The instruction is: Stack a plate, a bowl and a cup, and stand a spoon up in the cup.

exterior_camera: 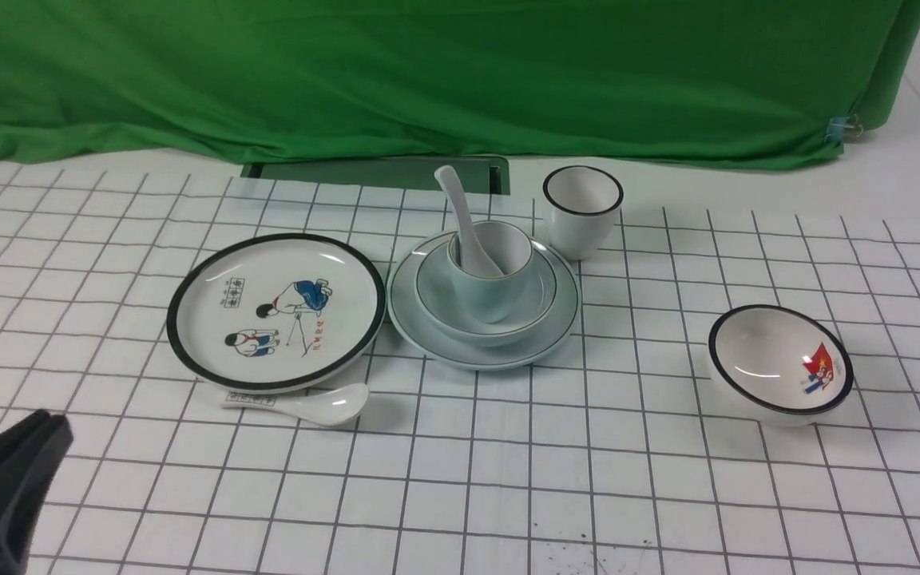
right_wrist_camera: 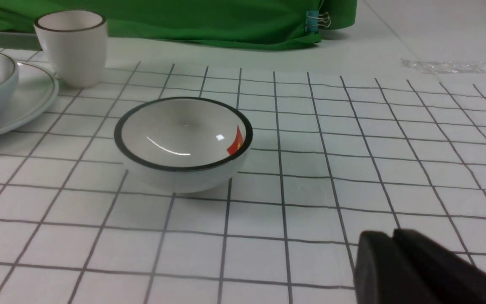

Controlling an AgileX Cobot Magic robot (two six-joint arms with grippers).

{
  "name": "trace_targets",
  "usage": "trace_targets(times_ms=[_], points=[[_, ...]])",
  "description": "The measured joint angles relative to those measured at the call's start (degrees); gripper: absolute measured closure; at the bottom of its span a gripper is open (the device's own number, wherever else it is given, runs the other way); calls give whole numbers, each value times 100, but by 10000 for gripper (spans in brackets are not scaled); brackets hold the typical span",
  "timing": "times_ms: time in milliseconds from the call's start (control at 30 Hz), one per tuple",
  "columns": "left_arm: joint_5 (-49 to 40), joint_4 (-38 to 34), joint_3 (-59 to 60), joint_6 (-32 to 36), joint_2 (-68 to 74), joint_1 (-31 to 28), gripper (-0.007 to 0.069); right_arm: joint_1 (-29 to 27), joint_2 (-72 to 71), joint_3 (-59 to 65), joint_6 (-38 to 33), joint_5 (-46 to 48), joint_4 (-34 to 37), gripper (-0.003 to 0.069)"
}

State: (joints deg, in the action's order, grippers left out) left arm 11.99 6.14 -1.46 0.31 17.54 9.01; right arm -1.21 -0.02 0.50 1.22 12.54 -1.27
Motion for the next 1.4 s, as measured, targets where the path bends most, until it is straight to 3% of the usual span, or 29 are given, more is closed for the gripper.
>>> trace_targets(times_ms=[133, 400, 1400], points=[[-915, -282, 149, 0, -1012, -513, 653, 0, 0, 0, 0, 0, 0, 573], [-2565, -919, 185, 326, -1739, -575, 653, 0, 0, 0, -4, 0, 5, 551], [-2621, -925, 185, 561, -1743, -575, 653, 0, 0, 0, 22, 0, 5, 484]])
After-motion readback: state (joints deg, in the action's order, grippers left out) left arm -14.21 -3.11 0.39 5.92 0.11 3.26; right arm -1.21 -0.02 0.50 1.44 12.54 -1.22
